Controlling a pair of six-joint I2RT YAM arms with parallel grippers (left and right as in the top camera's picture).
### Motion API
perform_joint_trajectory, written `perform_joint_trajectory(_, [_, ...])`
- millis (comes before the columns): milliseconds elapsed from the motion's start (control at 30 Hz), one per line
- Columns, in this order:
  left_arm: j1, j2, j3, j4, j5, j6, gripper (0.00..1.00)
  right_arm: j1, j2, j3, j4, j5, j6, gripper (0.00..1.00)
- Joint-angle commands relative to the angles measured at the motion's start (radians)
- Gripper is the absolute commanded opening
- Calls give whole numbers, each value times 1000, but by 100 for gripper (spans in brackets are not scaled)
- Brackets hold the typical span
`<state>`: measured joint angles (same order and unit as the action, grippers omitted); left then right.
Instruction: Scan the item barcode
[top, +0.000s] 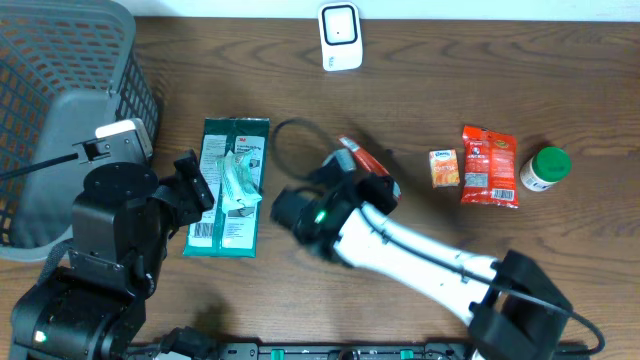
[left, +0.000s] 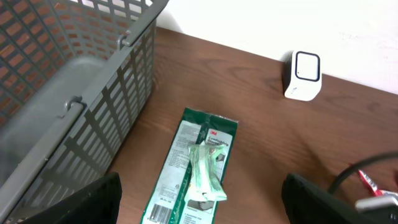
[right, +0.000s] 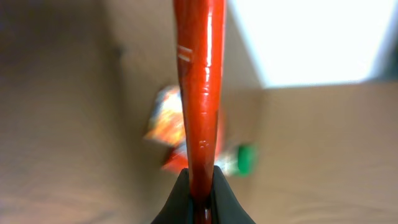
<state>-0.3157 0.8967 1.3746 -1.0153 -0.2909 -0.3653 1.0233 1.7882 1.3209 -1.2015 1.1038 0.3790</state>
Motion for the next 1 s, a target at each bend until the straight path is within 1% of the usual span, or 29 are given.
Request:
perform_joint_trajectory(0, [3,-2,4,-2,-10,10,82,115,-10,8,-39,482,1,1])
perform_joint_trajectory(67, [3,-2,4,-2,-10,9,82,161,-10,9,-49,480,-113,1])
perform_joint_trajectory(100, [3,-2,4,-2,-10,10,82,174,-10,8,-64,480,-126,1])
perform_joint_trajectory(300, [3,-2,4,-2,-10,9,82,227,-14,9,-164,481,-122,1])
perform_joint_trajectory(433, [3,-2,4,-2,-10,10,82,258,-50,9,-172,481,-77,1])
perform_joint_trajectory(767, [3,-2,4,-2,-10,9,82,281,-359,9,-171,480,-81,1])
perform_joint_trajectory(867, [3,-2,4,-2,-10,9,82,281,-409,9,-171,480,-80,1])
perform_joint_trajectory(967, [3,-2,4,-2,-10,9,82,281,-414,9,-163,480,-81,1])
